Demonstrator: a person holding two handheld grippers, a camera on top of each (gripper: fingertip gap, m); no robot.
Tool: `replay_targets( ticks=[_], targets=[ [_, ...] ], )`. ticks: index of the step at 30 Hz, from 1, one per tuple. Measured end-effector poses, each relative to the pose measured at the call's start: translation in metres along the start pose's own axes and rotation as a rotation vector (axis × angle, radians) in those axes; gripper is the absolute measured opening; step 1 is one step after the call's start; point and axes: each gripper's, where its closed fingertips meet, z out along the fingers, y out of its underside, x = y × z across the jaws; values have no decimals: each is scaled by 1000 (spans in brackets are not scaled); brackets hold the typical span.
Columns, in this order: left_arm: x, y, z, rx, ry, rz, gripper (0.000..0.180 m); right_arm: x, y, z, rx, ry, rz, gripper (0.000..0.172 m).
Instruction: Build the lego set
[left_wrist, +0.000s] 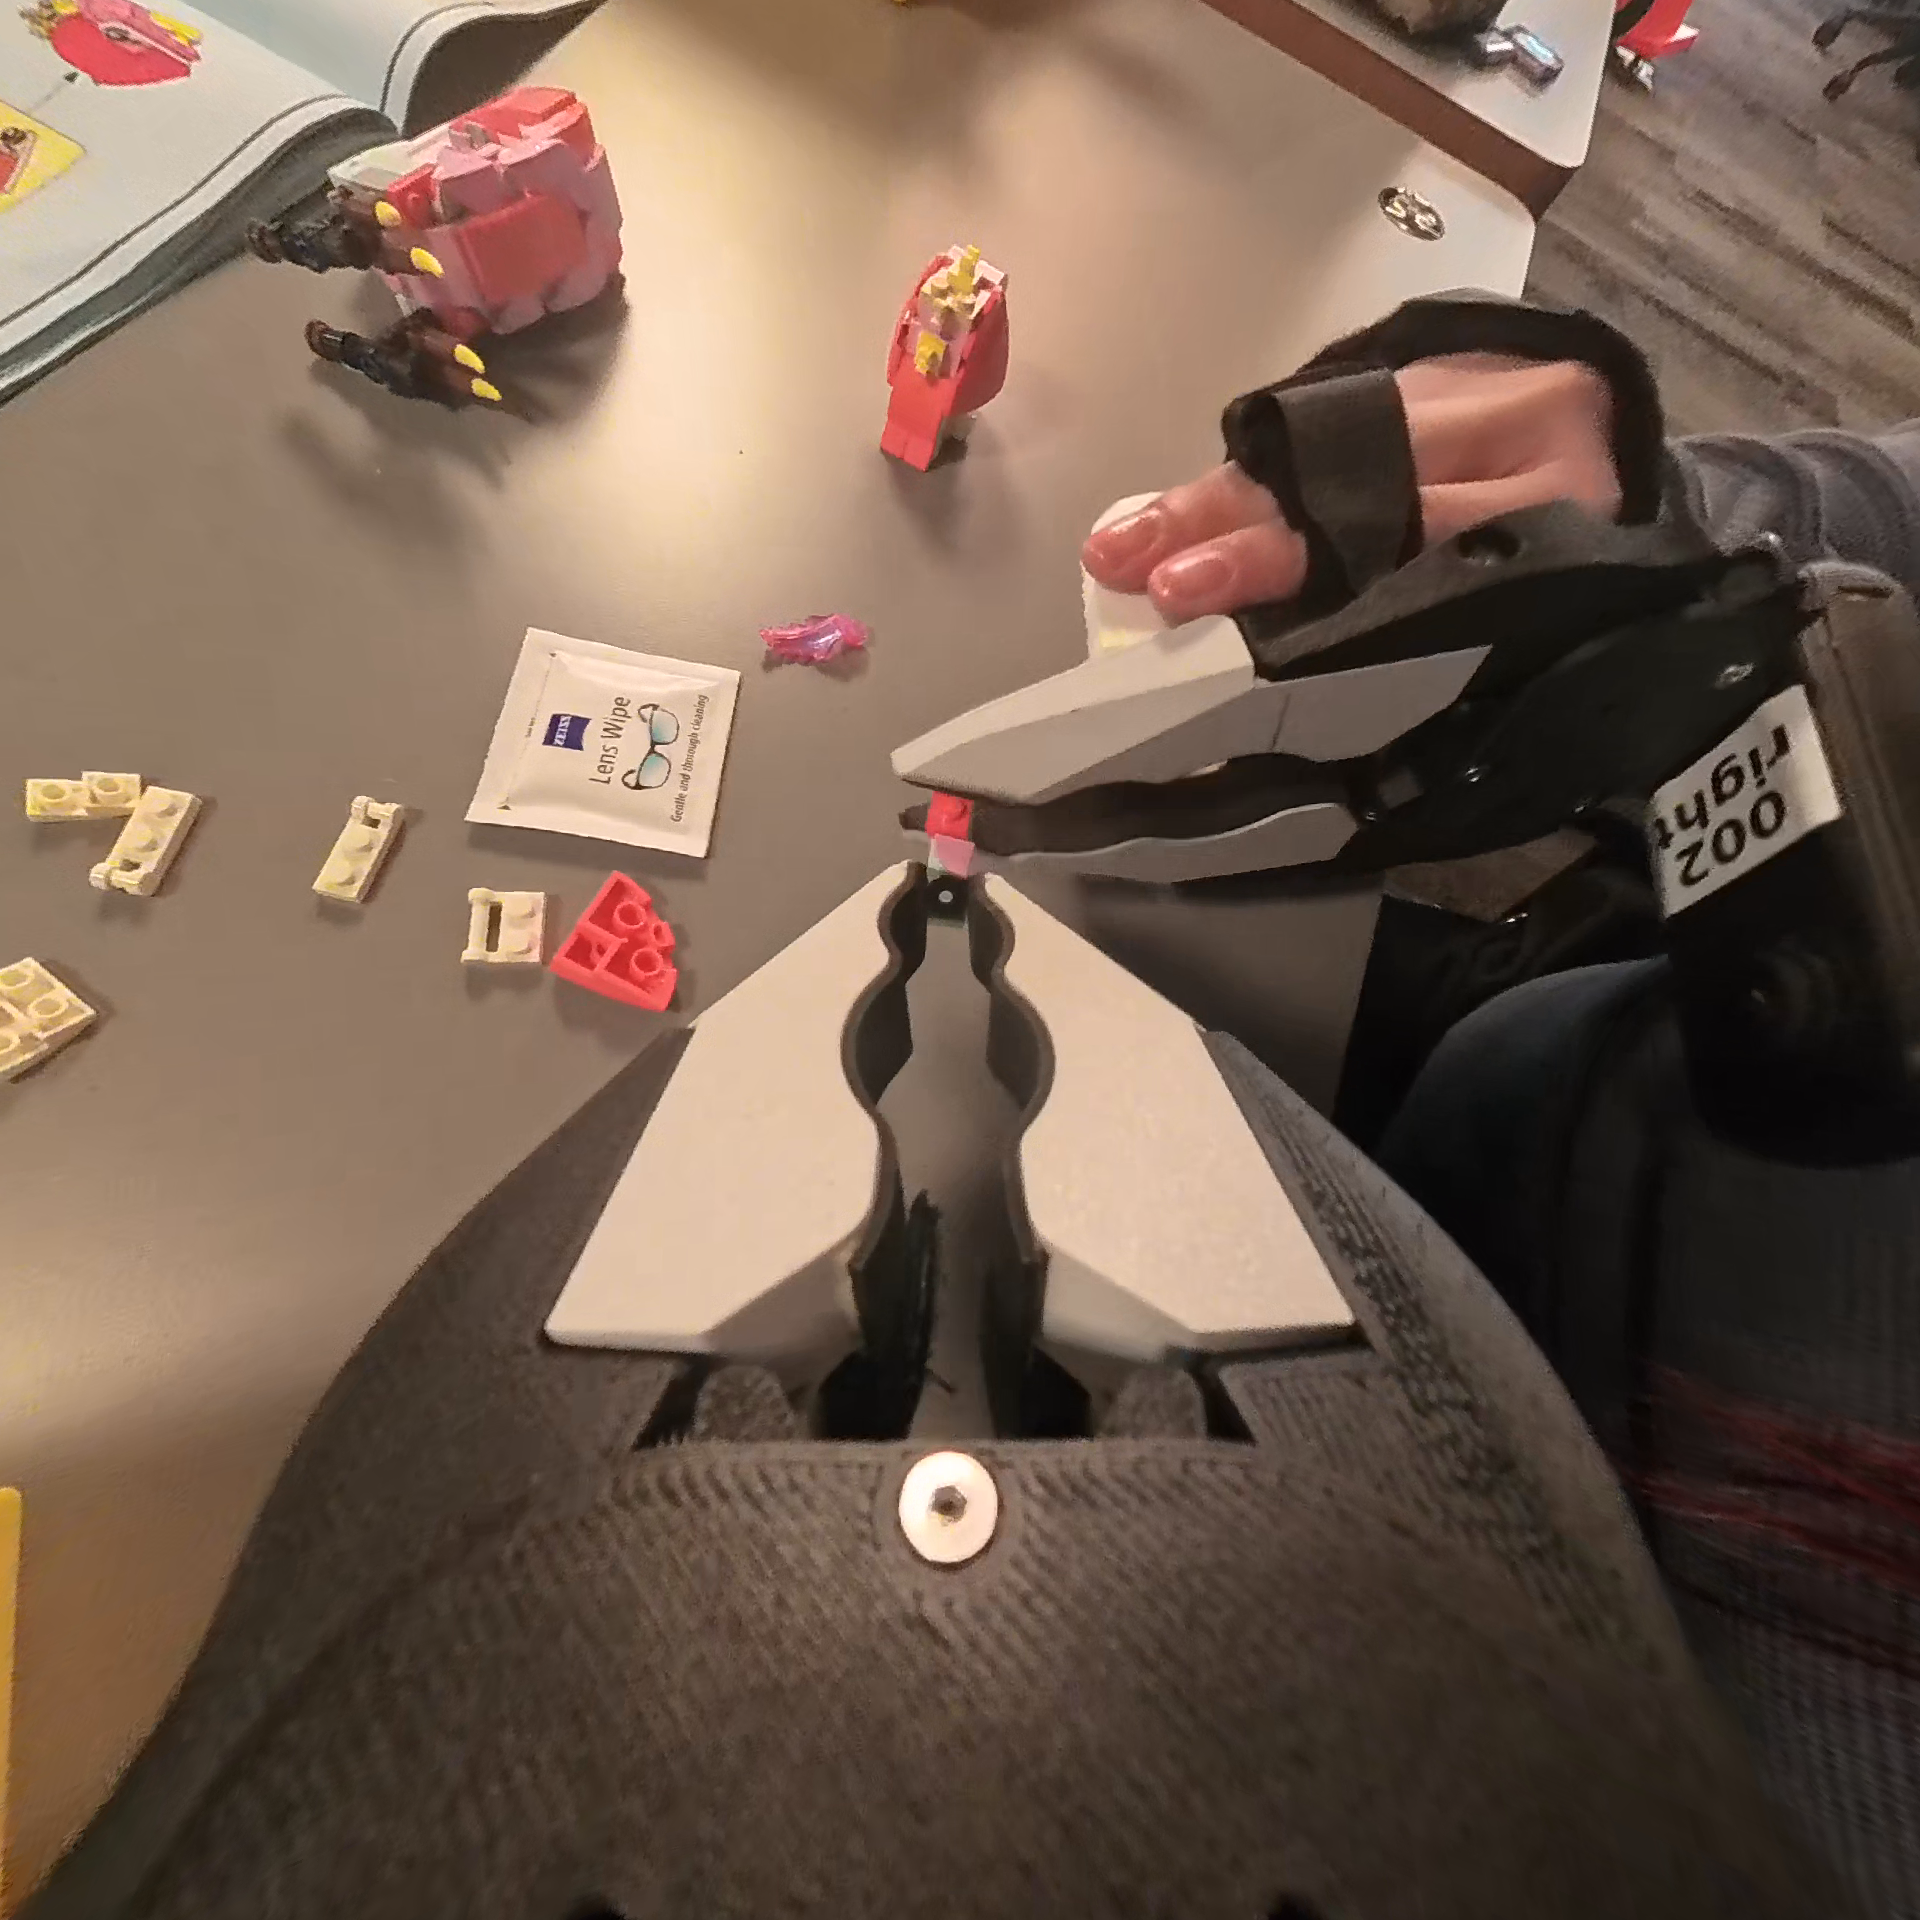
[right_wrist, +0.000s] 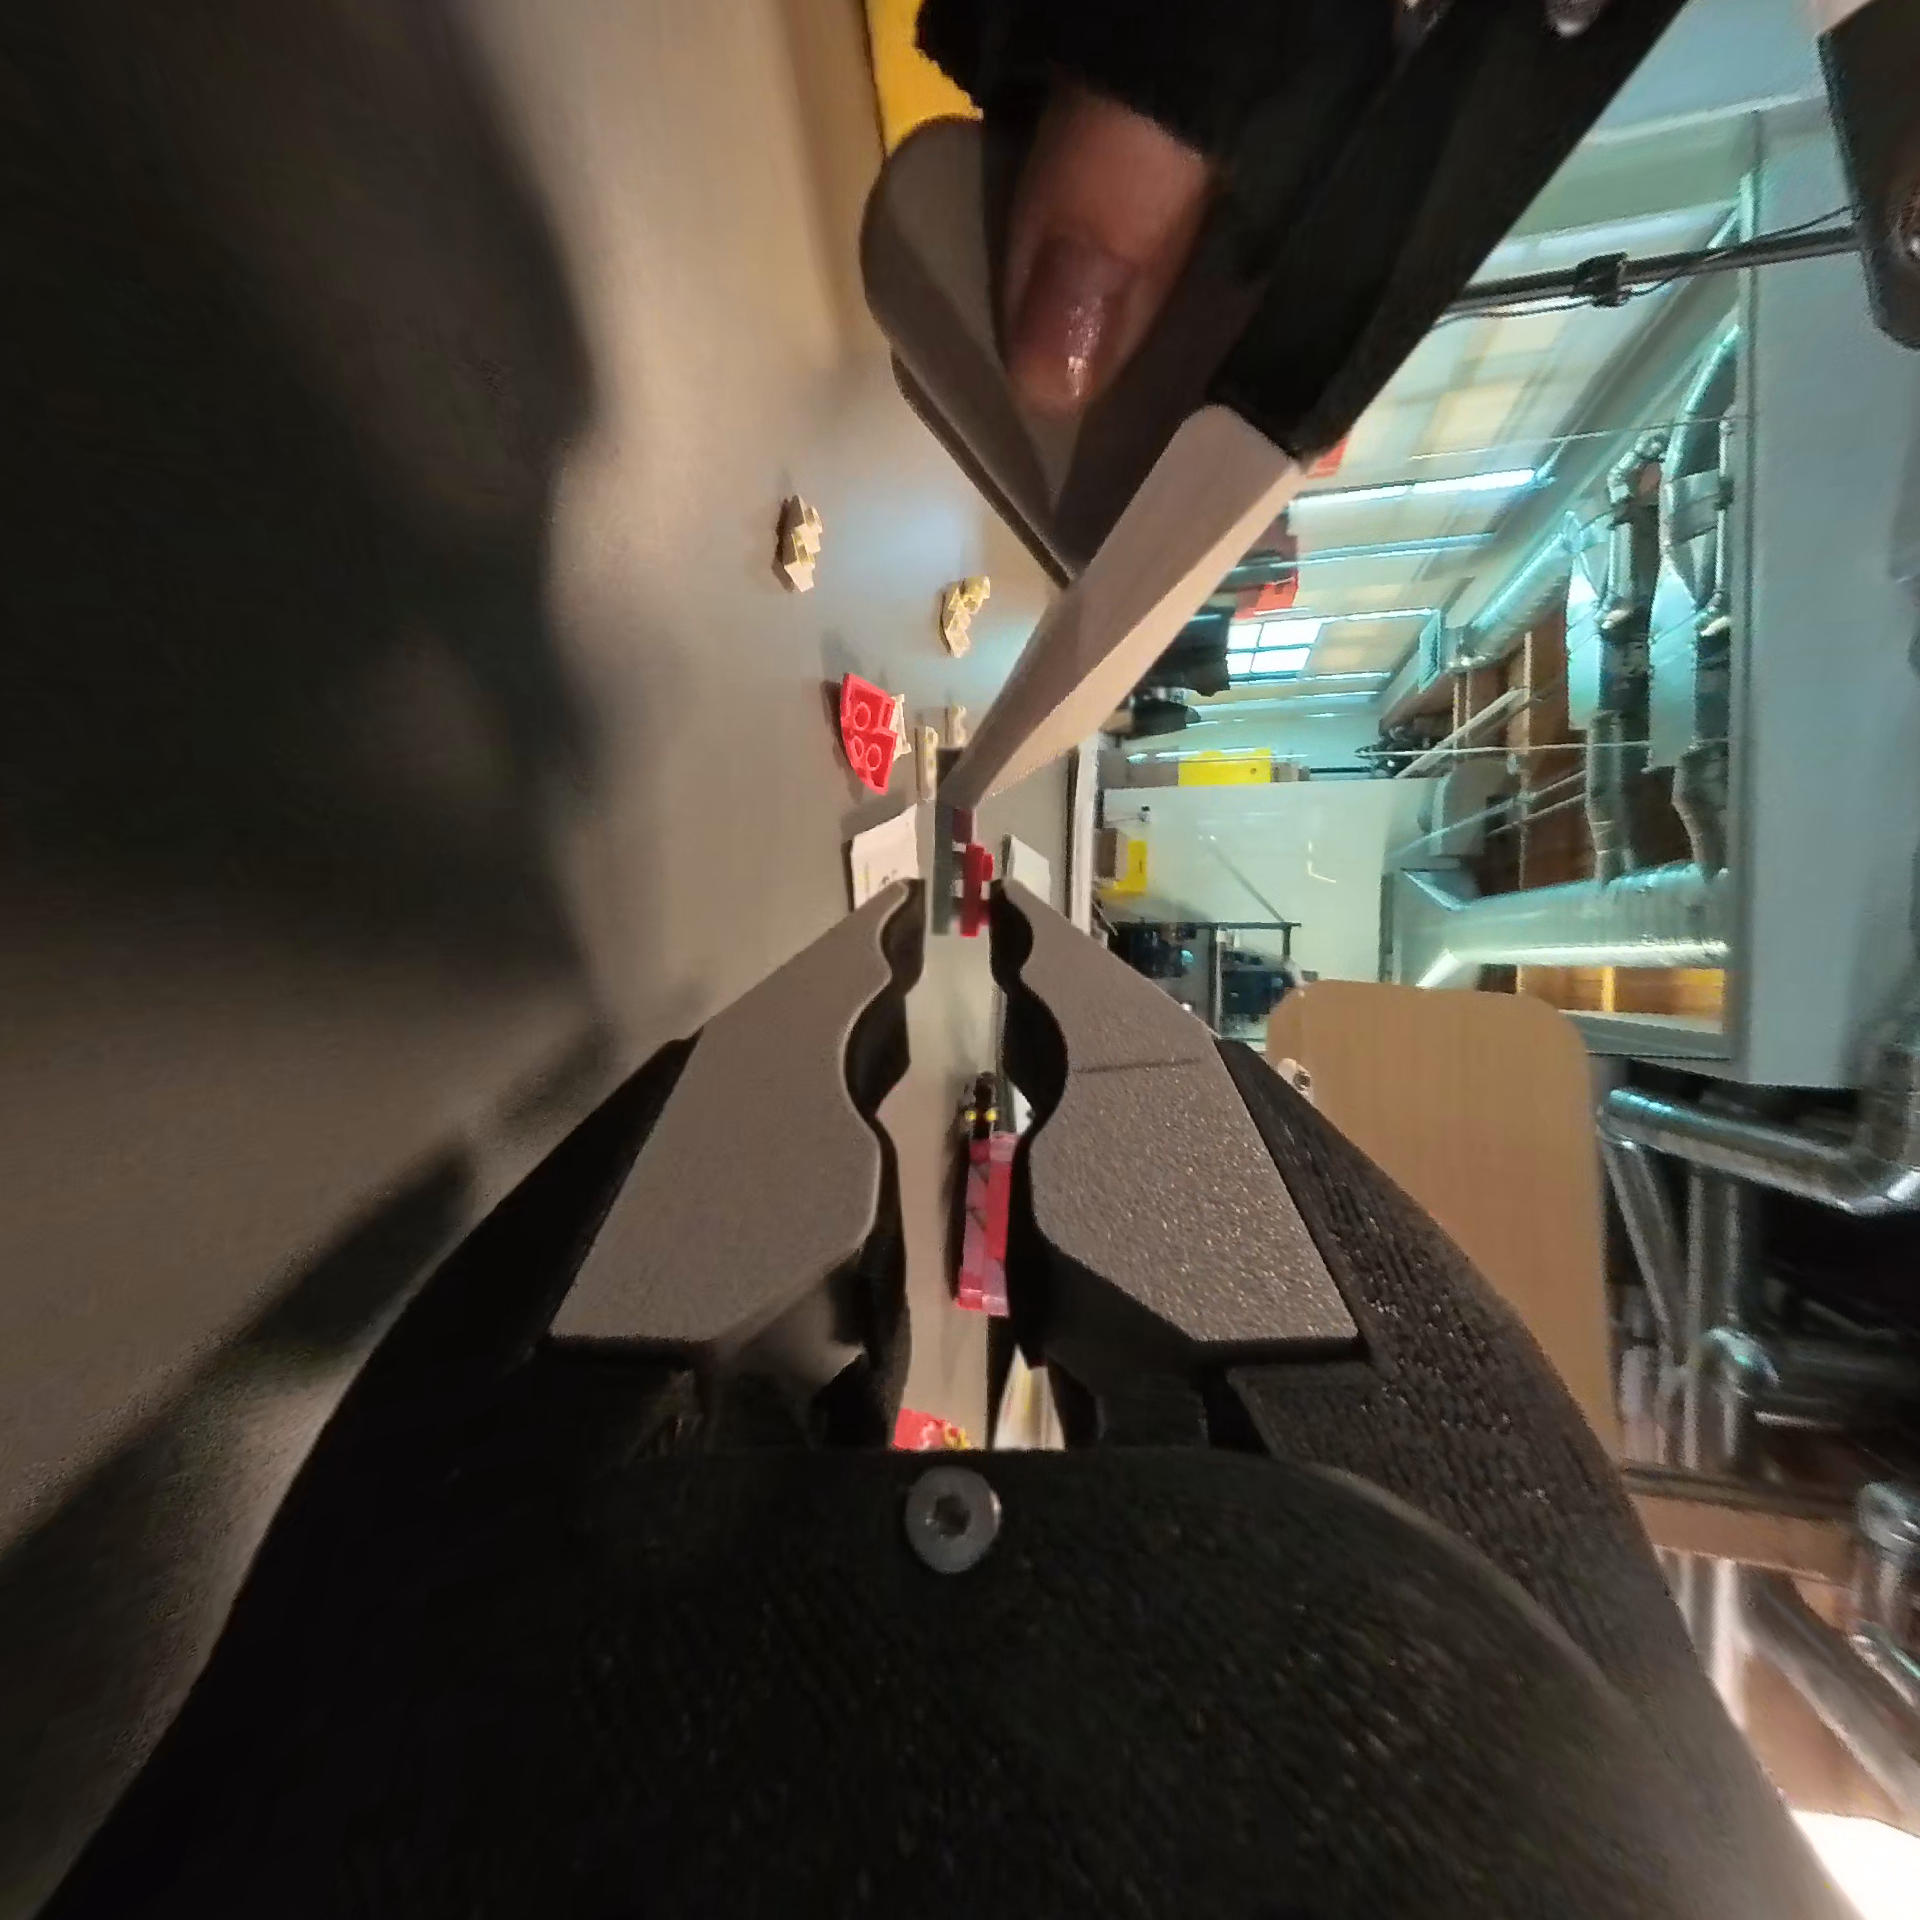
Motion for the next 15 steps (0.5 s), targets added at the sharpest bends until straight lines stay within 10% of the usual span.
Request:
replay_targets(
  ticks=[15],
  targets=[
    [6,3,3,-2,54,-45,6,1,-3,-6,128,36,-235,6]
  ],
)
